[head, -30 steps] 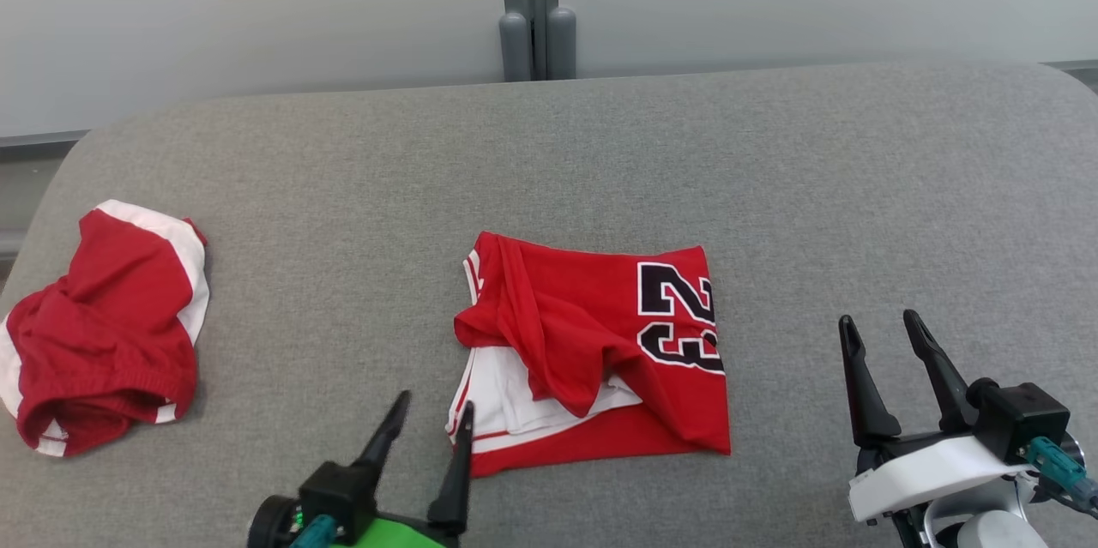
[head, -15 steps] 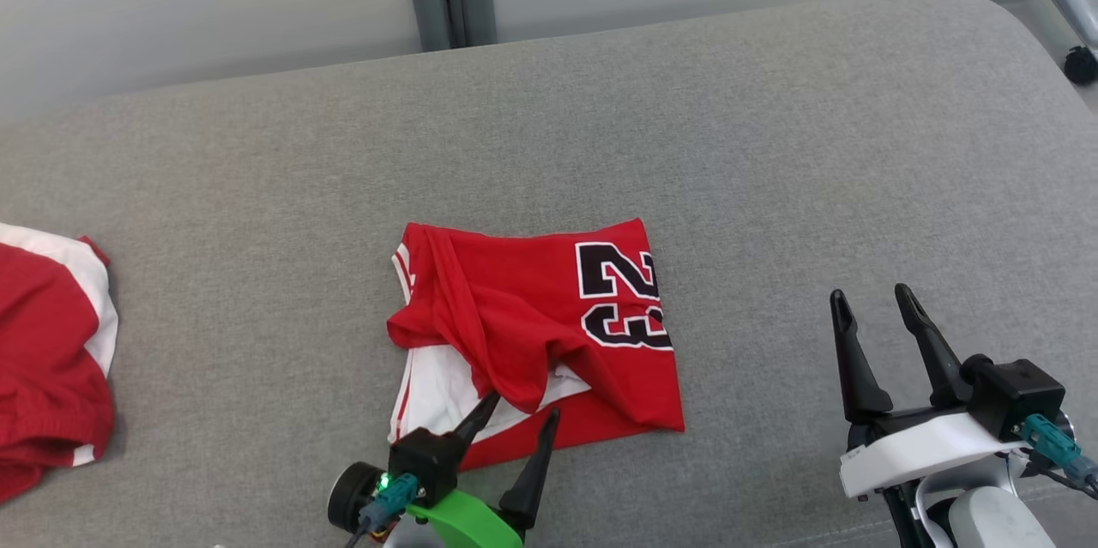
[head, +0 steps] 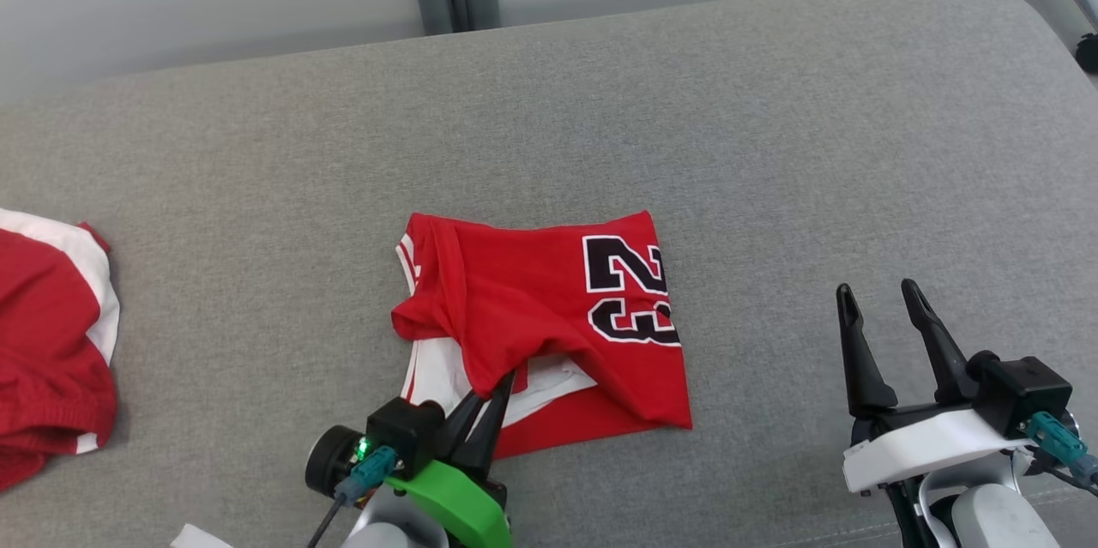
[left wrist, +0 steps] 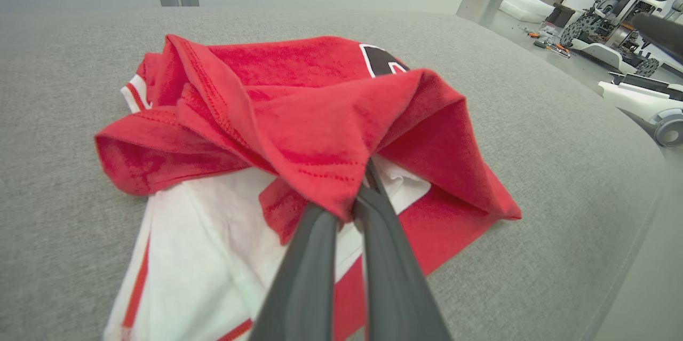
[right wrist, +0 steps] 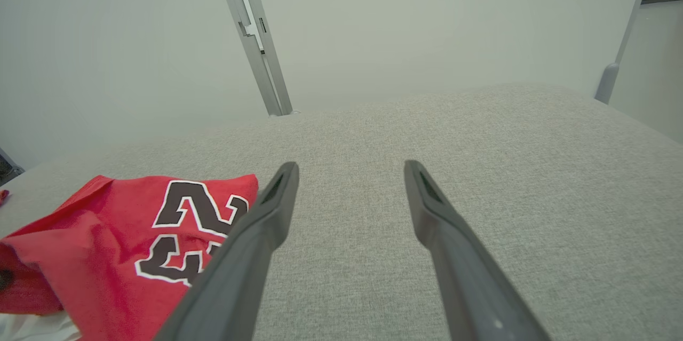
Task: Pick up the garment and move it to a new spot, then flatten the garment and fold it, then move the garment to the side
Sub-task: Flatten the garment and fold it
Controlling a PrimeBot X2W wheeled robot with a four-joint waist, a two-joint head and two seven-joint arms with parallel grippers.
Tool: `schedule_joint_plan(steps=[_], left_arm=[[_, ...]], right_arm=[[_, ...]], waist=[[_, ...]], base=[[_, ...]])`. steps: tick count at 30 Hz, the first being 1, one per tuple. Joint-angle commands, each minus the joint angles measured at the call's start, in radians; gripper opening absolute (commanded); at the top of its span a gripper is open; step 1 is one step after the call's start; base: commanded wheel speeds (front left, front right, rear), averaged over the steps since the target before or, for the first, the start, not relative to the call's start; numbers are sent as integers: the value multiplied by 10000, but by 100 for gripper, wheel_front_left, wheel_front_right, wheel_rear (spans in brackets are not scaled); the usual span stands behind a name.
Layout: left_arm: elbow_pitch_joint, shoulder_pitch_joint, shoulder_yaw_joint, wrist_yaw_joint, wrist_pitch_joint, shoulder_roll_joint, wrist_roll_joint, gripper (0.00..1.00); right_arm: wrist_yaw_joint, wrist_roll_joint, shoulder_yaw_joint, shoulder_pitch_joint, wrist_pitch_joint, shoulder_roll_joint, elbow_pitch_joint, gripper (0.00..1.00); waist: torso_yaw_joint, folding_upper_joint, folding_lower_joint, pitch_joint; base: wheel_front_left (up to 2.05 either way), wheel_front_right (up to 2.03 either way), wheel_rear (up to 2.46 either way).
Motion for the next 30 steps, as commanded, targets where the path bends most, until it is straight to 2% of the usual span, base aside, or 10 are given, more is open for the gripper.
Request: schedule_joint_plan(steps=[1,9,16,17,18,19,30], left_arm=[[-155,105,81,-31,-30,254,232,0],[-781,480,190,-31,-30,867,646,0],[-457,919,48,-11,-30,936,605,0],[-430,991,117,17,-30,907,578,5],[-436,1021,157,35,-30,878,584,40],[-436,1050,200,34,-30,840,586,100],[-1198,1539,1095,50,-30,602,603,100]], right_arm=[[-14,-67,-22,104,-2,15,25,100],[-14,-78,-37,166,-2,-26,114,100],[-14,-33,-130,137,-1,-66,220,100],[-14,-40,-170,152,-1,-55,229,100],[-14,-44,-207,180,-1,-51,234,100],[-12,-47,-250,206,-1,-55,241,100],[-14,-108,-333,266,-1,-24,334,100]], waist=[[212,0,0,-111],[508,0,0,-202],[477,0,0,-136],[484,0,0,-133],[502,0,0,-132],[533,0,0,-135],[834,0,0,-321]], base=[[0,0,0],[0,0,0],[0,0,0],[0,0,0],[0,0,0],[0,0,0],[0,0,0]])
